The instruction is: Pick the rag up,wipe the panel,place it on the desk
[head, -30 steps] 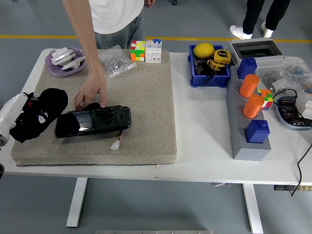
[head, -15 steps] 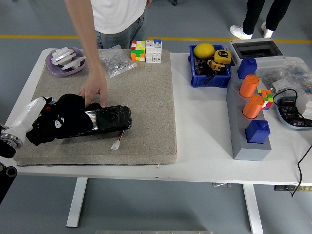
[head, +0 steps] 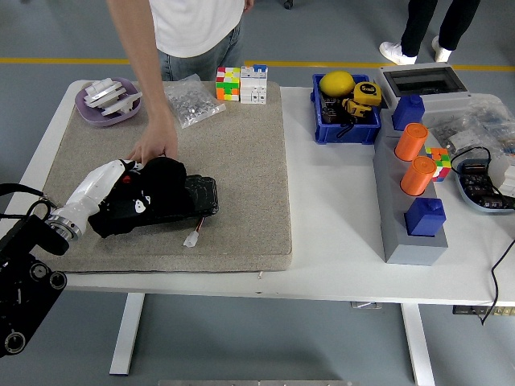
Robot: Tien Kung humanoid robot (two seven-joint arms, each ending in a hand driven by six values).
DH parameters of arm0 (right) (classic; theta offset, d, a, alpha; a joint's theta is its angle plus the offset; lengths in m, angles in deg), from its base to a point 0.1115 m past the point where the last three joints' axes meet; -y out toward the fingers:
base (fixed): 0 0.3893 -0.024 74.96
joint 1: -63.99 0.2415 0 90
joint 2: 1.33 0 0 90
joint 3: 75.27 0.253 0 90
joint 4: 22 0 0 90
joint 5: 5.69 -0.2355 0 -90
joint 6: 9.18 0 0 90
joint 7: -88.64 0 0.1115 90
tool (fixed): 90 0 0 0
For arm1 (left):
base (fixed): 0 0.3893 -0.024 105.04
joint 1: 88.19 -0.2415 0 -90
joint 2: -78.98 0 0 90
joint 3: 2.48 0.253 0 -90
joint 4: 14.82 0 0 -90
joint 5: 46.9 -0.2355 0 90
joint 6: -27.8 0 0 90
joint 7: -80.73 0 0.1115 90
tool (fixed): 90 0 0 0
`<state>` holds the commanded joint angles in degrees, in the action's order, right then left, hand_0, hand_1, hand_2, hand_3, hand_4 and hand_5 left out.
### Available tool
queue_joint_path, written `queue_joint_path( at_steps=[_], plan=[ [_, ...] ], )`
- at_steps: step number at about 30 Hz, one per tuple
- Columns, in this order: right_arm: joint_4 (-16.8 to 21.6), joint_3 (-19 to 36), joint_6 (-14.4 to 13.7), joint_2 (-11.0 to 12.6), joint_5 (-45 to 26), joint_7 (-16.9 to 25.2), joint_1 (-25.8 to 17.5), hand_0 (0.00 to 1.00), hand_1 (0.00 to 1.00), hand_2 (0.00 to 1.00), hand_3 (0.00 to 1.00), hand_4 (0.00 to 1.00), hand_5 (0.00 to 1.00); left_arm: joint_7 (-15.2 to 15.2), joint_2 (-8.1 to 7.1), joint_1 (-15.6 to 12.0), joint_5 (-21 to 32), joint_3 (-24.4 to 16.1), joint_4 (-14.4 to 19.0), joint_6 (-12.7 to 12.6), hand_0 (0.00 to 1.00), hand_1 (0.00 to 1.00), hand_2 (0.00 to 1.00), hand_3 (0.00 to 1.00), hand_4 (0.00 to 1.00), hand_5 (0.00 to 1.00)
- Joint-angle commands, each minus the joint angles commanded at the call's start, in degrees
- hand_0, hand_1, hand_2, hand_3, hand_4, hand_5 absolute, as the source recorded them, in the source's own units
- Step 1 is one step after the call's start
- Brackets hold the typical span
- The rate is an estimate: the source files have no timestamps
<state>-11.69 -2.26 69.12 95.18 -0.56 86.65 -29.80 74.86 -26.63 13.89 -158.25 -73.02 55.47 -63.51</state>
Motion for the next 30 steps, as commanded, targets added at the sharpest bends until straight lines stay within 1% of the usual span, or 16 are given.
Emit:
queue_joint_path(
  at_steps=[5,9,14,18,22,24,30],
  plan=[
    [0.0,-0.34,0.11,0.02,-0.28,-0.09,0.02,0.745,0.66,0.674,0.605,0.997,0.47,-0.31,1.03,2.35,-0.58,2.23,-1.17,-0.1,0.263,0.168,0.504,0.453,0.12,0.002],
    [0.0,-0.55,0.12,0.1,-0.47,-0.13,0.03,0.745,0.66,0.674,0.605,0.997,0.47,-0.12,1.35,3.92,-1.35,4.93,-1.17,-0.02,0.263,0.168,0.504,0.453,0.12,0.002],
    [0.0,-0.56,0.17,0.14,-0.41,-0.16,0.03,0.745,0.66,0.674,0.605,0.997,0.47,0.04,2.17,5.0,-2.33,7.78,-0.6,0.04,0.264,0.174,0.503,0.455,0.123,0.002],
    [0.0,-0.51,0.22,0.12,-0.28,-0.18,0.06,0.744,0.66,0.674,0.605,0.997,0.469,0.16,2.42,5.45,-2.48,9.57,-0.1,0.08,0.261,0.179,0.504,0.455,0.134,0.002],
    [0.0,-0.58,0.23,0.11,-0.33,-0.2,0.1,0.744,0.66,0.674,0.605,0.997,0.47,0.27,2.41,5.61,-2.75,10.7,0.82,0.06,0.258,0.182,0.503,0.455,0.14,0.002],
    [0.0,-0.63,0.23,0.12,-0.38,-0.2,0.08,0.744,0.66,0.674,0.605,0.997,0.47,0.18,2.66,5.65,-2.63,10.72,1.08,0.03,0.258,0.182,0.503,0.455,0.14,0.002],
    [0.0,-0.32,0.23,0.11,0.08,-0.22,0.11,0.744,0.66,0.674,0.605,0.997,0.471,0.01,2.92,5.44,-2.57,9.8,0.42,-0.06,0.255,0.193,0.504,0.457,0.152,0.002]
  ],
)
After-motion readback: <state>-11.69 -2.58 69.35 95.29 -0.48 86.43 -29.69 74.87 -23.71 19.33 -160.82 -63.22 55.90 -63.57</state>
